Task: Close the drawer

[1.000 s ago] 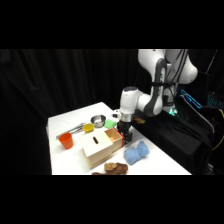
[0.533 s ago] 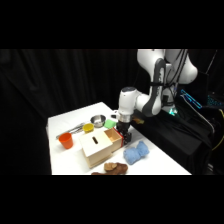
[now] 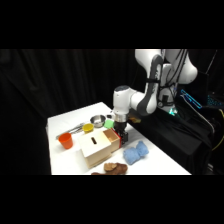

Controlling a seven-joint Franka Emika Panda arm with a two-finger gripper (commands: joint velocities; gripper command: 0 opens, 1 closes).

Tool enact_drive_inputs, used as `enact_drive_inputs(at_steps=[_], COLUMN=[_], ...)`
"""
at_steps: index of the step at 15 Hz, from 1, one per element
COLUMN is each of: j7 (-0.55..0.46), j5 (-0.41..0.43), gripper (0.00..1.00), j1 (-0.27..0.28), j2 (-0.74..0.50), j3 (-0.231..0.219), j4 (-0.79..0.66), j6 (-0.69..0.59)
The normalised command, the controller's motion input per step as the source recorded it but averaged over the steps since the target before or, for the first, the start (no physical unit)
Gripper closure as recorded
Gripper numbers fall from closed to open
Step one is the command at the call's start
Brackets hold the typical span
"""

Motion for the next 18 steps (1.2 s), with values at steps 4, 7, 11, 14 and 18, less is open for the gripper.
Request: enact_drive_inputs(at_steps=[4,7,11,14,18], j7=[-0.08,-0.14,-0.22,-0.16,-0.11], j5=[-0.033,0.004,0.061,0.040,0.009], gripper=[0.00,0.00,0.00,0.00,0.00], j1=[-0.057,-0.078,-0.104,-0.042,0.006], j2=[0.07,0.15,0.22,0.18,0.11], j3=[-0.001,0.026,0.070,0.022,-0.011], j4=[0.33,0.37,0.40,0.35,0.30], j6=[-0.23,-0.25,-0.26,-0.19,-0.13])
